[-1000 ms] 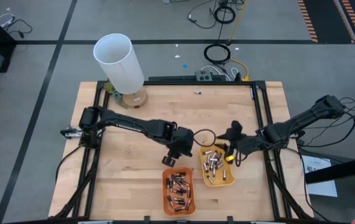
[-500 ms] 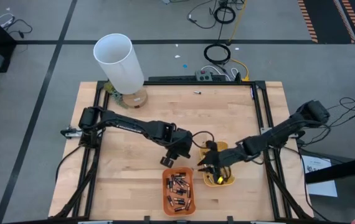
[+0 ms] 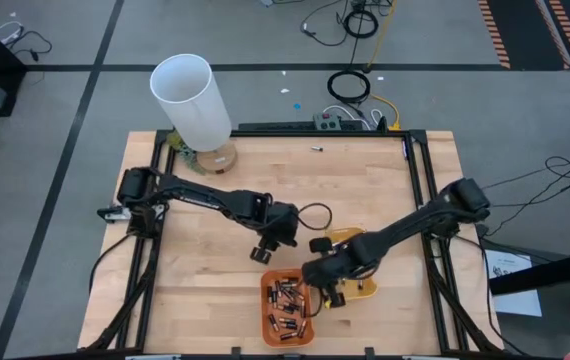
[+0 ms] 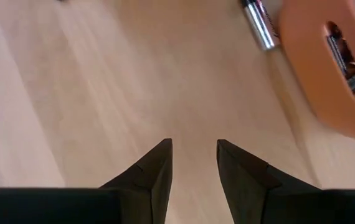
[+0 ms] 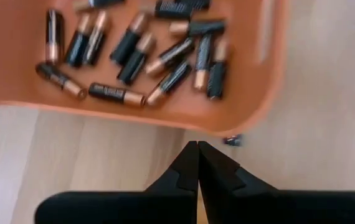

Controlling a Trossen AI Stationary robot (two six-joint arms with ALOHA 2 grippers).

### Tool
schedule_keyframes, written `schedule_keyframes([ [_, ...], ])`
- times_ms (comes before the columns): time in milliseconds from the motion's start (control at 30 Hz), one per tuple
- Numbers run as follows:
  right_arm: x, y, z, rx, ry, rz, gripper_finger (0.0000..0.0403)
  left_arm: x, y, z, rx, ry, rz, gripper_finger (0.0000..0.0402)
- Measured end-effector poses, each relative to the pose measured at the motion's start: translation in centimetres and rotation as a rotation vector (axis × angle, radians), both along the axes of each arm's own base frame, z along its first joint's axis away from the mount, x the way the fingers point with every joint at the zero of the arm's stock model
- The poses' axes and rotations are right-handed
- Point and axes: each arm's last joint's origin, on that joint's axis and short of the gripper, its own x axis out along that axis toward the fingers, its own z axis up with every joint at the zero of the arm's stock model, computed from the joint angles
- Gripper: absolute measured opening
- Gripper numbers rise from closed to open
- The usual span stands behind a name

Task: Sort batteries

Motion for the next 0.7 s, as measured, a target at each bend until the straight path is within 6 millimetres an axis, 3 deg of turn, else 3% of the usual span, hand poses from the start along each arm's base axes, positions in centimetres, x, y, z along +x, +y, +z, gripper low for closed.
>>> schedule_keyframes([
  [167,1.4,0.9,-2.3,0.065,0.070,0.042,0.0000,-0.8,0.4,-0.4,-0.029,-0.041,0.010,0.0134],
  [333,2.0,0.9,-3.1,0.087,0.077,0.010,0.0000,-0.9,0.2,-0.3,-0.034,-0.033,0.014,0.0134],
  [700,2.7,-1.3,-3.6,0.100,0.128,-0.094,0.0000,-1.8,0.1,-1.7,-0.033,0.016,0.016,0.0134],
])
